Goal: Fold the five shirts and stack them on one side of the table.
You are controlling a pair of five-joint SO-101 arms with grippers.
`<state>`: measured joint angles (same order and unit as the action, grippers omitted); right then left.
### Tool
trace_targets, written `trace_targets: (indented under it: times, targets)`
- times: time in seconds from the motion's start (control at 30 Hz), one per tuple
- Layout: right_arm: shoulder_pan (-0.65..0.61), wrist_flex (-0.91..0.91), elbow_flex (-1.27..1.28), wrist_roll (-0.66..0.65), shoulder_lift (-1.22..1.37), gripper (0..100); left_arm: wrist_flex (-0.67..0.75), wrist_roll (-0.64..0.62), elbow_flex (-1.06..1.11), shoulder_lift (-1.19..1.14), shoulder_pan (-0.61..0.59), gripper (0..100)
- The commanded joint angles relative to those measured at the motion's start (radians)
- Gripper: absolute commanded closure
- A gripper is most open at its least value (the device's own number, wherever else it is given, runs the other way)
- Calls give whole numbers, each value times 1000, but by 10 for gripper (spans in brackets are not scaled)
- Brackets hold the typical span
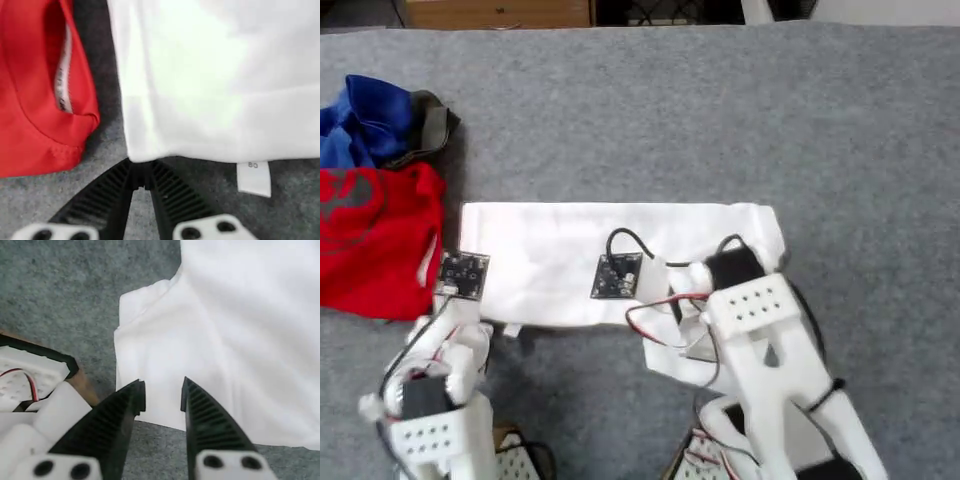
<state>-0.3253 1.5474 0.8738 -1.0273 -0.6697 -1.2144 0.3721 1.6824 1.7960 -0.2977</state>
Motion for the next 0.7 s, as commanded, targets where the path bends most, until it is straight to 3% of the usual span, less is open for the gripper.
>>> trace_targets:
  times: [0.0,0.67]
  targets:
    - [-11,41,-1,8,-79,861,18,8,12,-2,-4,970]
    - [-5,57,81,40,-137,861,11,5,15,-3,1,969]
